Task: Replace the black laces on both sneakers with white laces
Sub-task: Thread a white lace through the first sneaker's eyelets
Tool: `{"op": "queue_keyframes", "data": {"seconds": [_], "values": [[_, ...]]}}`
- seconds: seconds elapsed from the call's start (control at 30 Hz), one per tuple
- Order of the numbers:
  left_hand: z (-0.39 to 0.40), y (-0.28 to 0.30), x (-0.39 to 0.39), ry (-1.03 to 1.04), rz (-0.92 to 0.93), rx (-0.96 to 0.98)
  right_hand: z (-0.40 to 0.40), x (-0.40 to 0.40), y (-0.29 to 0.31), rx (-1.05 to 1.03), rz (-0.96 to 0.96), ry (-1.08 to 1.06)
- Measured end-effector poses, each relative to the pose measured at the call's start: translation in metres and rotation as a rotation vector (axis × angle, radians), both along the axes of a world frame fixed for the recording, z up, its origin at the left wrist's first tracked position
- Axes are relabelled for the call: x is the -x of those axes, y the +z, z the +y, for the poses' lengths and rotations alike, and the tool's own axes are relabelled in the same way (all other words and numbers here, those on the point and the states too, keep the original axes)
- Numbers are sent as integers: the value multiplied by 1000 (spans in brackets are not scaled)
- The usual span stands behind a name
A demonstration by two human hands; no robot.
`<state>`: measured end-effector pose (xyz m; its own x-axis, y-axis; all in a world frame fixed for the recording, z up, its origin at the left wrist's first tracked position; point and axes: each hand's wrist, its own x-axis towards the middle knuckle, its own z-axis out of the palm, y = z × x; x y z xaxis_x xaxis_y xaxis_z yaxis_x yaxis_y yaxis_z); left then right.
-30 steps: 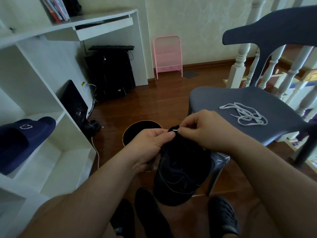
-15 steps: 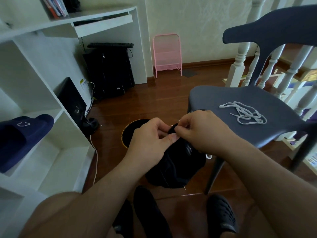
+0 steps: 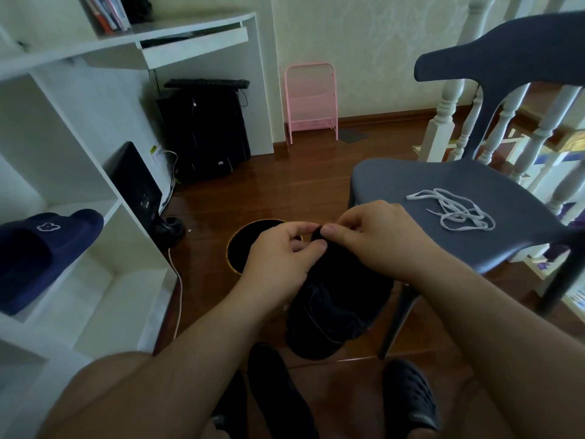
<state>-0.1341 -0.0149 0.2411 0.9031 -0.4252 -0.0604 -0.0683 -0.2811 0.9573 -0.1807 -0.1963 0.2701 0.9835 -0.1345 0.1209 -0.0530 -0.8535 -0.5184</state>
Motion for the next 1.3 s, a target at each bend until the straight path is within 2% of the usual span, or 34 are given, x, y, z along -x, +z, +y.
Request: {"op": "queue_keyframes", "data": {"seconds": [0.07,0.13,0.17,0.27,0.4,0.47,0.57,0.77,0.83,0.97,1.03,1.1,1.17,1.3], "values": [[1,2,-6,92,104,130,-4,2,3,56,-149,-40],[2,6,-10,182,112,209,-7,6,8,115,-300,-133],[3,7,-10,224,97,242,-7,9,10,100,-302,-172],[1,10,-4,314,71,330,-6,14,8,57,-136,-215],[-4,8,6,329,40,397,-13,5,-7,-39,-32,-267],[-5,8,10,290,19,402,-16,0,-11,-59,-35,-273],[-3,6,10,204,-15,332,-19,-5,-16,-11,-152,-296],[7,7,-6,222,-78,275,-20,-4,-14,-77,-360,-341],[9,13,-11,297,61,400,-19,-3,-13,-118,-366,-347],[25,23,-33,546,424,861,-23,-4,-11,-167,-411,-369],[31,27,-38,508,490,1000,-21,-4,-12,-151,-440,-351],[30,30,-35,377,516,996,-18,-5,-13,-144,-464,-348],[24,30,-28,262,521,910,-16,-5,-14,-154,-479,-343],[18,28,-23,273,487,767,-15,-5,-16,-113,-492,-304]]}}
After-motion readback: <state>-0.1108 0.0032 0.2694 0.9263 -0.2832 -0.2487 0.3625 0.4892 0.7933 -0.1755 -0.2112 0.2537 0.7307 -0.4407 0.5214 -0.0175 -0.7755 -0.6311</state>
